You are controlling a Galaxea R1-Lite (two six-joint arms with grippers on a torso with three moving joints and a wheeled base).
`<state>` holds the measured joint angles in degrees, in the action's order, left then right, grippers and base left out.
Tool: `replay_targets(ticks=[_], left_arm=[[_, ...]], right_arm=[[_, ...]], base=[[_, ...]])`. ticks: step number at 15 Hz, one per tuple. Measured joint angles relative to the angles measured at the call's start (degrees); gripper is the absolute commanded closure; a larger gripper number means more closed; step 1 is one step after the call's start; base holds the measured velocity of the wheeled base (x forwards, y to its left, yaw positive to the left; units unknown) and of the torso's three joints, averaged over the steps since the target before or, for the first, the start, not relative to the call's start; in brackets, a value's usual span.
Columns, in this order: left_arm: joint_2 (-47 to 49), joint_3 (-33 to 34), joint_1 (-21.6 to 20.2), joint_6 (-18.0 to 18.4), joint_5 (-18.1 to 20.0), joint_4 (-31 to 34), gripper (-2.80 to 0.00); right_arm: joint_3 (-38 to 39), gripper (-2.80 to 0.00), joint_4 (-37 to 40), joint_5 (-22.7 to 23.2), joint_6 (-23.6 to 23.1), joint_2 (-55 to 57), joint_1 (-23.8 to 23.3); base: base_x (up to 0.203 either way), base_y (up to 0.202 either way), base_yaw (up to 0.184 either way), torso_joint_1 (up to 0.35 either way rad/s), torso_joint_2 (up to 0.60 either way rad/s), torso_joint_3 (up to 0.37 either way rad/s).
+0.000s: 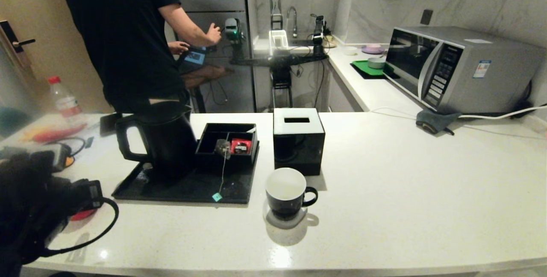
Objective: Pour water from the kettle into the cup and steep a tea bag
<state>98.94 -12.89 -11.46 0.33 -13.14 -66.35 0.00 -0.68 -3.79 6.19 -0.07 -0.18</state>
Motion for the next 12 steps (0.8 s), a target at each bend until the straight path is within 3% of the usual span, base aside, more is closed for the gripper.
replay_targets(ticks=[3, 4, 9, 10, 12], left_arm=[[11.64, -0.34, -0.63, -0.20, 3.11, -17.66, 0.00], [13.85, -1.36, -0.83, -0.29, 4.12, -20.23, 0.00], [19.01, -7.98, -1.07, -0.26, 4.46, -20.86, 0.00], [19.40, -8.61, -1.11, -0.27, 4.44, -20.86, -2.80], [19.81, -9.21, -1.16, -0.19, 4.43, -20.84, -2.80]], right_arm=[[0.00, 0.00, 0.00, 0.02, 0.01, 0.00, 0.02], [0.00, 0.00, 0.00, 0.04, 0.01, 0.00, 0.02], [0.00, 0.00, 0.00, 0.04, 0.00, 0.00, 0.00], [0.00, 0.00, 0.00, 0.02, 0.02, 0.00, 0.00], [0.00, 0.00, 0.01, 0.02, 0.02, 0.00, 0.01]], base=[[0.000, 0.000, 0.000, 0.000, 0.00, 0.000], [0.000, 0.000, 0.000, 0.000, 0.00, 0.000], [0.000, 0.000, 0.000, 0.000, 0.00, 0.000], [0.000, 0.000, 0.000, 0.000, 0.00, 0.000], [0.000, 0.000, 0.000, 0.000, 0.00, 0.000]])
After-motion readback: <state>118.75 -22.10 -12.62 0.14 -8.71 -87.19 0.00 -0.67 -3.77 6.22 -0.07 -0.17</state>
